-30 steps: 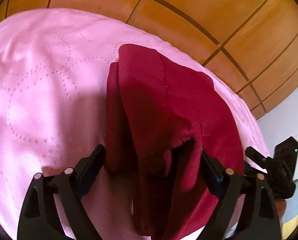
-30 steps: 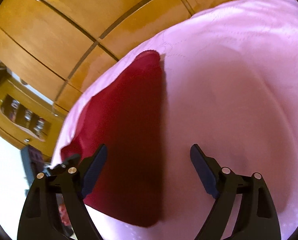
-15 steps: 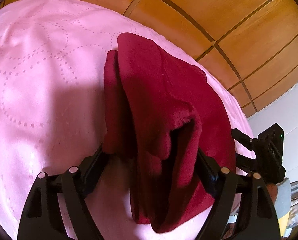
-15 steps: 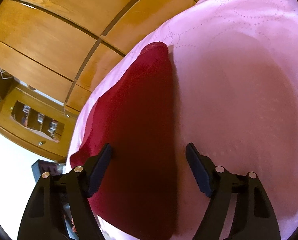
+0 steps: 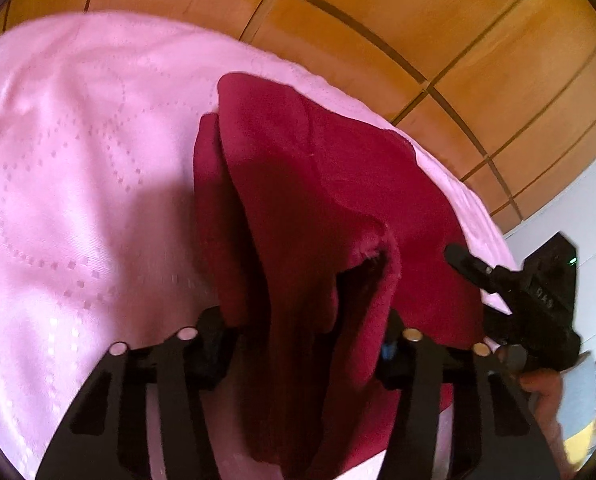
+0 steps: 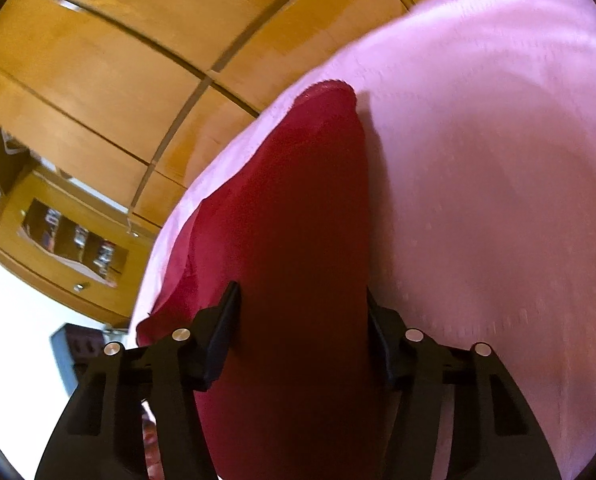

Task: Fold small clothes

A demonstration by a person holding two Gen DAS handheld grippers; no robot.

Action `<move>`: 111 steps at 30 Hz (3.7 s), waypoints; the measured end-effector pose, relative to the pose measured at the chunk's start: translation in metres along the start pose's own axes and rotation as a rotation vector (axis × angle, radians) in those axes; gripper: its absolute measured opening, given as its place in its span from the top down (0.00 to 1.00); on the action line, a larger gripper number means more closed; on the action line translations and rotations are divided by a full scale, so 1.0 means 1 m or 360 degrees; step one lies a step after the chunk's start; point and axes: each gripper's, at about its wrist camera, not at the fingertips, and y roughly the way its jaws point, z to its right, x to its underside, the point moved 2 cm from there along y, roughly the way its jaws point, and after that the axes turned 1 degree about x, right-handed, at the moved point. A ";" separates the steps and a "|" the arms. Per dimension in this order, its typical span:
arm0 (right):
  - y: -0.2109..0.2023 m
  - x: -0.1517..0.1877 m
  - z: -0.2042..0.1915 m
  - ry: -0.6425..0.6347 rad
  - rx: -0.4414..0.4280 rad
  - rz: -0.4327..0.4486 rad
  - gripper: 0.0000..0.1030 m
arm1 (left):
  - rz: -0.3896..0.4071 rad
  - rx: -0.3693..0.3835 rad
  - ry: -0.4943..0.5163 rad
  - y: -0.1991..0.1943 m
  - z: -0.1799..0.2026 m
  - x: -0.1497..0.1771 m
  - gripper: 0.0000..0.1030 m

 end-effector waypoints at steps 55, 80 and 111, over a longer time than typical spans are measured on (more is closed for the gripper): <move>-0.164 -0.109 0.187 0.0075 0.0547 0.0766 0.53 | -0.0076 0.0228 0.0853 0.196 0.280 -0.063 0.58; -0.170 -0.161 0.160 -0.0168 0.0871 0.0676 0.53 | 0.0041 0.0094 0.0928 0.180 0.338 -0.087 0.59; -0.163 -0.085 0.178 0.0018 0.0939 0.0649 0.37 | -0.0004 -0.0074 0.0909 0.187 0.269 -0.043 0.25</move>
